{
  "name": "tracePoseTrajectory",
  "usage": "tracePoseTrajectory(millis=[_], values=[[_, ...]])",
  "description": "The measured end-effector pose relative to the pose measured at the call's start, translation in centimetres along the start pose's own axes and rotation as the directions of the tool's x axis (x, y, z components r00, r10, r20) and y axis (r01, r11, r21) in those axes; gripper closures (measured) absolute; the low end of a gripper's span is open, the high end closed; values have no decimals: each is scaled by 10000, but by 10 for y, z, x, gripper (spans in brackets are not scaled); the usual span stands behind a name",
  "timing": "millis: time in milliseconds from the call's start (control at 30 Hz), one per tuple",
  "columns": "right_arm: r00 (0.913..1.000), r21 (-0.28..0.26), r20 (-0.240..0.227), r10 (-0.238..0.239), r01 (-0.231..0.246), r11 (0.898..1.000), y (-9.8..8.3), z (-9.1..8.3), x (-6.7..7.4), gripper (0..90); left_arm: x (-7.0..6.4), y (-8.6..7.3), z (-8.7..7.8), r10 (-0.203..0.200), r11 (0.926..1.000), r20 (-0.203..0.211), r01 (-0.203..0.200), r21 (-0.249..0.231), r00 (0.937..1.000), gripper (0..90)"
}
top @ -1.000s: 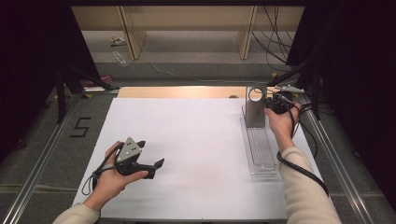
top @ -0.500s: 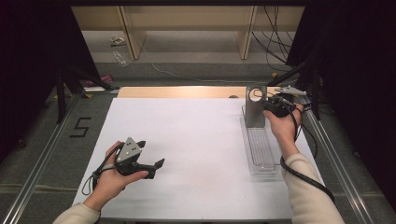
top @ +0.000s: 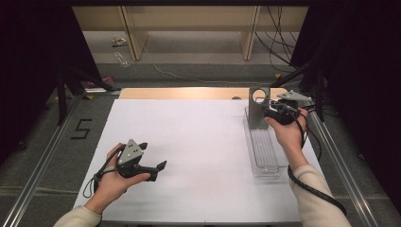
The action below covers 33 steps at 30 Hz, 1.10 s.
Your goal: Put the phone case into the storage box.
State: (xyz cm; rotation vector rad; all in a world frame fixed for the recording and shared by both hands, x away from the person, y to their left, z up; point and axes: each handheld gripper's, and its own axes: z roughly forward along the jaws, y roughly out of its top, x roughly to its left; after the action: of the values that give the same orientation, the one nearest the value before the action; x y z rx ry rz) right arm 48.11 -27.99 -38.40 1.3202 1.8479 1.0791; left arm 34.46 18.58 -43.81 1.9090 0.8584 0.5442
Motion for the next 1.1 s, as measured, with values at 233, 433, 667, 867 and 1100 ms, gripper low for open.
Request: tracePoseTrajectory(millis=[233,433,667,867,1100], values=[[9996,-51,-245,-150,149,9999,-2,-5,5,494,0,0,0,-7,10000,-3,7,-11,10000,64],[9991,-121,-378,-202,198,9997,-5,-10,7,436,0,0,0,-28,10000,-2,28,-11,10000,64],[9983,-219,-566,-130,118,9997,-9,-17,9,346,0,0,0,-28,10000,-4,28,-13,10000,64],[9974,-226,-711,96,-112,9997,-15,-23,9,272,0,0,0,-13,10000,-11,12,-15,10000,64],[9948,-332,-1019,-47,13,9994,-21,-31,12,225,0,0,-1,4,10000,-22,-4,-16,10000,64]])
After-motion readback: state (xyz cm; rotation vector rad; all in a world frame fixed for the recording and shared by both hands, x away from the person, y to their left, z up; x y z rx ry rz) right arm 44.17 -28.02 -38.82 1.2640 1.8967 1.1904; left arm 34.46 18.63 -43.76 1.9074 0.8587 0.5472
